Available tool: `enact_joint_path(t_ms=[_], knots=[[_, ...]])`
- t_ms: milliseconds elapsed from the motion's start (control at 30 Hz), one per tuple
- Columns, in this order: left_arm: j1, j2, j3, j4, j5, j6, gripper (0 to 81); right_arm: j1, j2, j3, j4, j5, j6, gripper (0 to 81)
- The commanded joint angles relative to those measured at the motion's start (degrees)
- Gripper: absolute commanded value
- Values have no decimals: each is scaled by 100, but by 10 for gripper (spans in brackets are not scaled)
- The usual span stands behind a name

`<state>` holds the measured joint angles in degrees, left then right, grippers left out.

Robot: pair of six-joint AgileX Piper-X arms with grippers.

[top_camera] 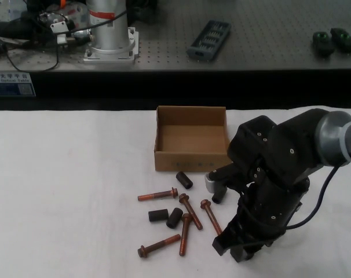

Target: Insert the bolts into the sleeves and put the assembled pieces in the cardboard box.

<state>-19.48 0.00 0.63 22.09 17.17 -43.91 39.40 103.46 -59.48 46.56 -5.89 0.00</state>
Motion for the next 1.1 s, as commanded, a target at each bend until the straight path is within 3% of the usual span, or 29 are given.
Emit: enact_joint_path(t_ms=[0,100,533,733,900,1067], knots=[[13,0,-63,-197,14,-67,258,8,52,-35,47,-105,0,127],[13,0,-63,-242,14,-67,258,8,52,-35,47,-105,-130,15],[13,0,-63,-254,14,-67,258,8,-844,122,339,-173,-102,15],[13,0,-63,-292,89,-67,258,8,-2174,846,-115,-173,263,15],[13,0,-63,-356,574,366,258,8,-3464,1679,-715,-173,516,15],[13,0,-63,-780,352,427,258,8,-4485,2380,-929,-173,562,15]])
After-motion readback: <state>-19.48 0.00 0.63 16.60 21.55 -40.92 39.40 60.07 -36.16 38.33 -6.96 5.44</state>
